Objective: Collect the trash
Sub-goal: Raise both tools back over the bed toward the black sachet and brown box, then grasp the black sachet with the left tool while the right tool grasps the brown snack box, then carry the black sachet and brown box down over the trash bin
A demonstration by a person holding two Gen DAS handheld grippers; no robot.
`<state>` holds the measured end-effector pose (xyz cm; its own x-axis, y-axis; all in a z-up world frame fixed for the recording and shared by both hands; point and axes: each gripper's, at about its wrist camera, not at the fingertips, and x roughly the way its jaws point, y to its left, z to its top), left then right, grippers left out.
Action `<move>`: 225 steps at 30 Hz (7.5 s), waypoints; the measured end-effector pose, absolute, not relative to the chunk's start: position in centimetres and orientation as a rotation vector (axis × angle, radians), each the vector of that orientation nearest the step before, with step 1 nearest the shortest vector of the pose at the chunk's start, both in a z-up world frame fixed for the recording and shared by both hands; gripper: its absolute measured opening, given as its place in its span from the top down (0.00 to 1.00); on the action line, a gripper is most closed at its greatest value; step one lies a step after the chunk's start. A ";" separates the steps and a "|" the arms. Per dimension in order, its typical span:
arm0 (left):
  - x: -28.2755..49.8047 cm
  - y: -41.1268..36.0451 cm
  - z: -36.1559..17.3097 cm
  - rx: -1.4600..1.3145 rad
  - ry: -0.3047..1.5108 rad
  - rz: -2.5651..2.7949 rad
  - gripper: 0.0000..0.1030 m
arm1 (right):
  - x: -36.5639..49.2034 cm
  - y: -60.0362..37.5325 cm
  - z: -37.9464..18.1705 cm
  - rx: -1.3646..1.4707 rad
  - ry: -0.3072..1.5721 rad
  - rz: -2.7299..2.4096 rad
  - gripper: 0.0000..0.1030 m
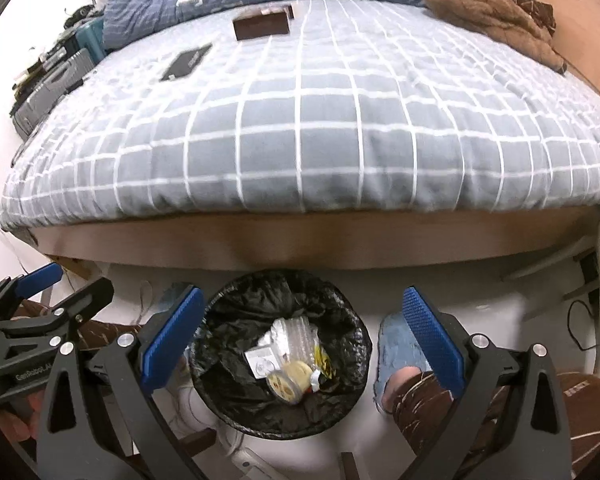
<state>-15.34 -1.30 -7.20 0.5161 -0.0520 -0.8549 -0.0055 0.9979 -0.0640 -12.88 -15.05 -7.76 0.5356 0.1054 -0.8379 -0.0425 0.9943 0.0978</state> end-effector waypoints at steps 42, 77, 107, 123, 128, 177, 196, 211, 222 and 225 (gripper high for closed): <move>3.6 2.1 0.6 -0.090 0.948 0.071 0.06 | 4.5 -13.3 0.6 -0.032 0.883 0.139 0.08; 19.3 4.7 -6.1 -0.108 0.978 0.093 0.38 | 30.5 -6.2 -4.4 -0.041 0.914 0.159 0.07; 19.8 3.6 -7.1 -0.039 0.973 0.085 0.58 | 30.2 -7.4 -4.3 -0.015 0.931 0.133 0.15; 18.1 3.8 -4.7 -0.083 0.956 0.038 0.61 | 25.7 -8.7 -2.6 0.004 0.910 0.114 0.15; 17.0 3.3 -3.9 -0.068 0.951 0.035 0.61 | 23.9 -9.5 -2.0 0.012 0.911 0.103 0.15; -0.7 -0.3 4.0 -0.112 0.930 -0.034 0.61 | 1.9 -12.9 3.8 0.033 0.854 0.082 0.15; -7.0 -2.3 5.2 -0.077 0.921 -0.063 0.61 | -5.2 -13.1 4.6 0.024 0.838 0.063 0.15; -11.3 -3.6 3.0 -0.095 0.949 -0.096 0.61 | -10.8 -14.1 2.7 0.029 0.859 0.043 0.15; -14.8 -4.1 -0.1 -0.103 0.973 -0.096 0.61 | -14.4 -14.4 -0.4 0.017 0.896 0.045 0.15; -15.5 -4.1 -0.9 -0.104 0.982 -0.095 0.61 | -15.2 -14.3 -1.7 0.016 0.914 0.047 0.15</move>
